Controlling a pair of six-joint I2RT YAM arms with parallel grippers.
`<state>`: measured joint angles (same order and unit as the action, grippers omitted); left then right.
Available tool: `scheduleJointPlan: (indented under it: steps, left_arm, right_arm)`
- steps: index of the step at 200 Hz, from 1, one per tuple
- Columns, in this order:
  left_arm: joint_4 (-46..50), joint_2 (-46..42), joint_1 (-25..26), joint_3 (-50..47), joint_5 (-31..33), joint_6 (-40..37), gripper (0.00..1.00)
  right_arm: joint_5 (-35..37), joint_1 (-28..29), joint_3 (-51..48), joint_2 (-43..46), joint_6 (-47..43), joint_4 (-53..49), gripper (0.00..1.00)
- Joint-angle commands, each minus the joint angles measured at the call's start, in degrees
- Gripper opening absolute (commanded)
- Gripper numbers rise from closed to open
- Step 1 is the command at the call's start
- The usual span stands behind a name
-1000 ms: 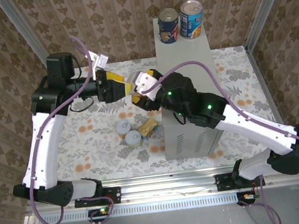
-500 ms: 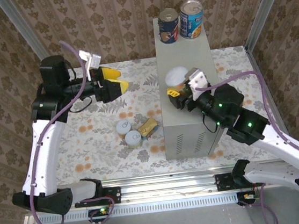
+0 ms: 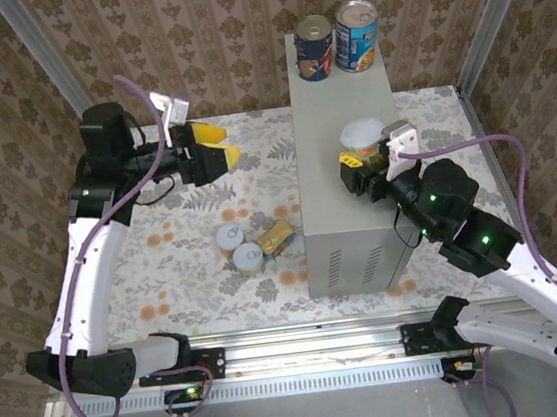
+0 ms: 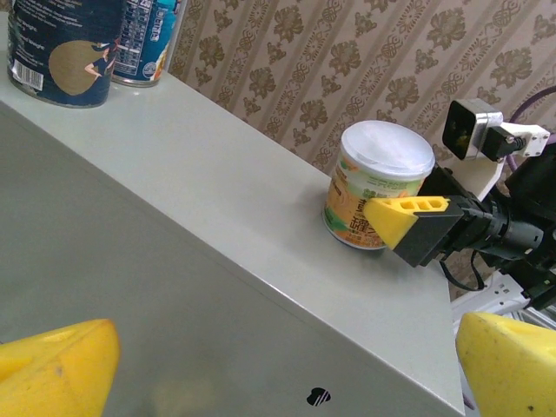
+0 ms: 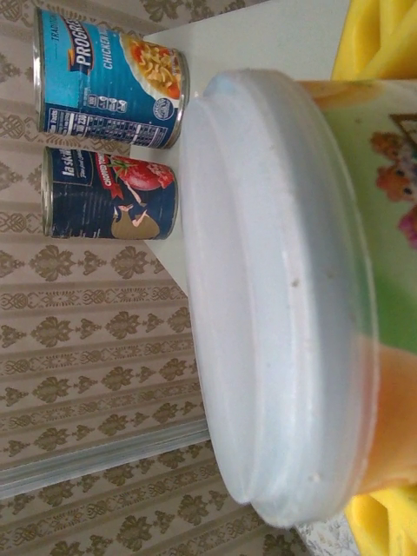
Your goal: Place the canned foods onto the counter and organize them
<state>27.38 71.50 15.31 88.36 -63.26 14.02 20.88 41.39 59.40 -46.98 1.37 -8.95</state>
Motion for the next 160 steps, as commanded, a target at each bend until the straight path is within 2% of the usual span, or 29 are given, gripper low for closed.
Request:
scheduleJointPlan:
  steps: [1, 110, 160]
  left_arm:
    - [-2.58, -0.95, -0.40, -0.60, -1.46, 1.22, 1.00]
    - [-5.79, -0.75, -0.90, -1.52, -2.32, 3.86, 1.00]
    - [-6.46, -0.38, -0.90, -1.36, -2.68, 4.58, 1.00]
  right_arm:
    - [1.85, -0.34, 0.11, 1.32, 1.70, 0.13, 0.73]
    - [2.23, -0.34, 0.68, 4.33, 1.35, -4.30, 0.81]
    - [0.72, -0.36, 1.07, 5.59, 1.89, -7.22, 0.89]
